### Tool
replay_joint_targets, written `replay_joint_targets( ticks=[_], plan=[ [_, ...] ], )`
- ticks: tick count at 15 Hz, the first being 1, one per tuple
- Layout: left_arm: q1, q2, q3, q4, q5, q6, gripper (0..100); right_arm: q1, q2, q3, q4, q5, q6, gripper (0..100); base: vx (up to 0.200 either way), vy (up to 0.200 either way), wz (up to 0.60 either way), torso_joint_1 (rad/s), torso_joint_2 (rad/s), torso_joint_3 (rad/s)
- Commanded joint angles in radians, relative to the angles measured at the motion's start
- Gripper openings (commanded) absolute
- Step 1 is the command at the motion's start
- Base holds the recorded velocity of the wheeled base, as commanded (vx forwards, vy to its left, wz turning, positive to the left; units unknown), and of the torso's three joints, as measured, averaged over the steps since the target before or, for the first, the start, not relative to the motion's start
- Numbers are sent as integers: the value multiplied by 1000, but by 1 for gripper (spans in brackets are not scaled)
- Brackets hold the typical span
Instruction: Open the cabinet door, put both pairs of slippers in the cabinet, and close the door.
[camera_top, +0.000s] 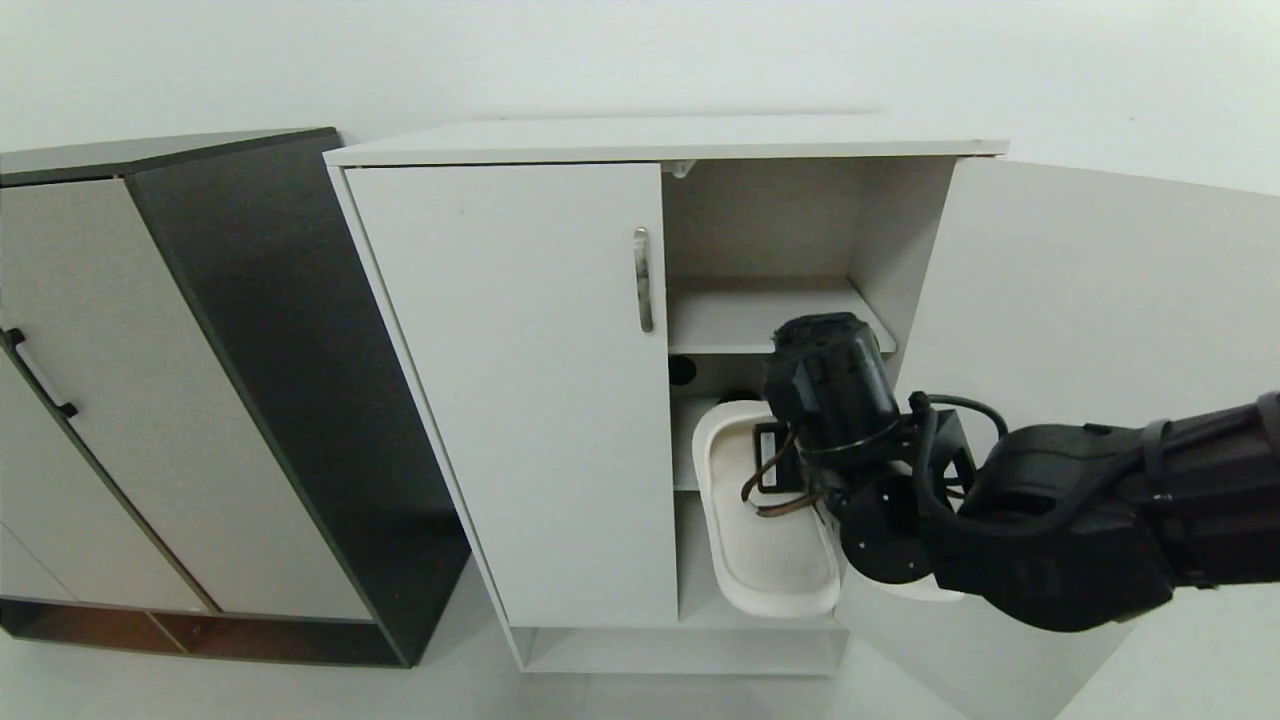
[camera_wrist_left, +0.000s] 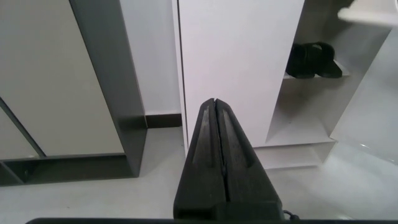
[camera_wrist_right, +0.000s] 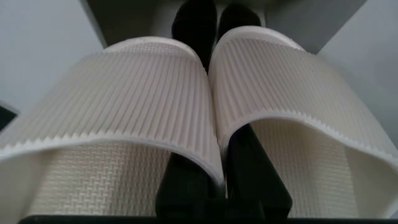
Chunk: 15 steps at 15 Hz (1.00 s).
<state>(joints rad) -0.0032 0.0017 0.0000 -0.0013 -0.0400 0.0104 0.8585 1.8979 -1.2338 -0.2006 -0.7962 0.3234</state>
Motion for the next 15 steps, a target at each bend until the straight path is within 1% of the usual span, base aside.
replay_joint_targets(
  ticks=[1, 6, 10, 12, 15],
  plan=[
    [0, 0, 0, 0, 0, 0, 0, 1, 10, -105, 26, -31, -4, 0, 0, 0, 0, 0, 0, 0],
    [0, 0, 0, 0, 0, 2, 0, -10, 21, -105, -17, -34, -55, 0, 0, 0, 0, 0, 0, 0],
    [0, 0, 0, 0, 0, 2, 0, -47, 52, -107, -111, -32, -110, 0, 0, 0, 0, 0, 0, 0],
    [0, 0, 0, 0, 0, 2, 0, -70, 66, -107, -155, -26, -135, 0, 200, 0, 0, 5, 7, 7],
    [0, 0, 0, 0, 0, 2, 0, -85, 67, -108, -175, -15, -155, 0, 200, 0, 0, -4, 2, 6]
  ],
)
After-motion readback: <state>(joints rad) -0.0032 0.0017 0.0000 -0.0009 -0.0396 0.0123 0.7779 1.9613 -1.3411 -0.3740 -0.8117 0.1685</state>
